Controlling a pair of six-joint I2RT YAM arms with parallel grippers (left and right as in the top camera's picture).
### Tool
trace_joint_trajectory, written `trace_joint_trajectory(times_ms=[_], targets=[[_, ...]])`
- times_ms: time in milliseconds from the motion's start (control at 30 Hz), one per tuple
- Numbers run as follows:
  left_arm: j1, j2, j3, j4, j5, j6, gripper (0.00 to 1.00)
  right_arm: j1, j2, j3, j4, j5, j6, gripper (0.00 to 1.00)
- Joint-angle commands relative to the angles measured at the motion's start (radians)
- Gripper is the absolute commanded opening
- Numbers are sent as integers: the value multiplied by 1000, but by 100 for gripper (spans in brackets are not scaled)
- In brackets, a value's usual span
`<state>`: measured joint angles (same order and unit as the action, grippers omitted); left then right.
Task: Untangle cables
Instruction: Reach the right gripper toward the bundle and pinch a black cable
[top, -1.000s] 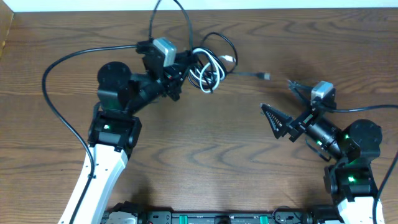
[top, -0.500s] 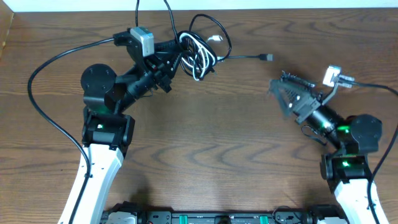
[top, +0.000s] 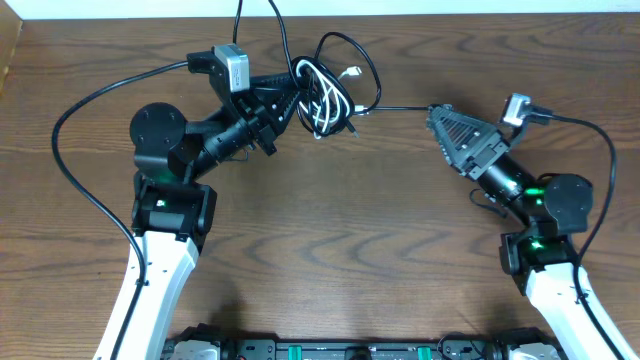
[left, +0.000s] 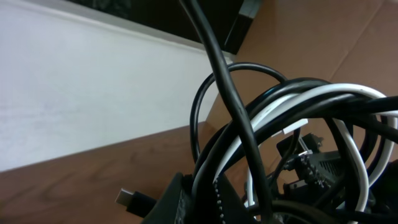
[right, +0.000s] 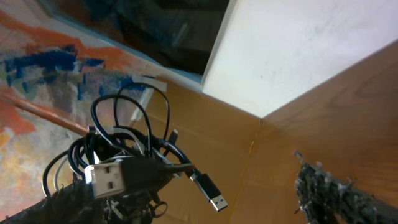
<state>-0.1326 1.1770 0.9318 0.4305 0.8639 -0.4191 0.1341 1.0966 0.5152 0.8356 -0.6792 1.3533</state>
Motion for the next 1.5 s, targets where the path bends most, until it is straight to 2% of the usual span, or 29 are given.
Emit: trace_joint_trajectory(times_ms=[0, 133, 533, 633, 667, 767, 867, 1067, 1467], targets=[[0, -21, 21, -31, 19, -9, 7, 34, 13, 13, 6, 39, 13, 90], [-27, -15, 21, -78, 19, -9, 7, 51, 16, 13, 6, 61, -28, 83], [-93, 8, 21, -64, 15, -1, 7, 51, 16, 13, -25, 69, -89, 52], [-93, 8, 21, -45, 15, -1, 8, 51, 16, 13, -37, 68, -153, 17], [-93, 8, 21, -39, 15, -2, 7, 49, 16, 13, -51, 76, -175, 9], [-93, 8, 21, -39, 15, -1, 8, 43, 16, 12, -101, 103, -192, 1], [-93, 8, 21, -39, 15, -1, 7, 31, 16, 12, -148, 117, -216, 1], [-93, 8, 21, -40, 15, 73, 8, -32, 16, 12, -193, 97, -233, 1], [-72, 9, 21, -66, 14, 157, 8, -155, 16, 12, -197, 63, -234, 1]])
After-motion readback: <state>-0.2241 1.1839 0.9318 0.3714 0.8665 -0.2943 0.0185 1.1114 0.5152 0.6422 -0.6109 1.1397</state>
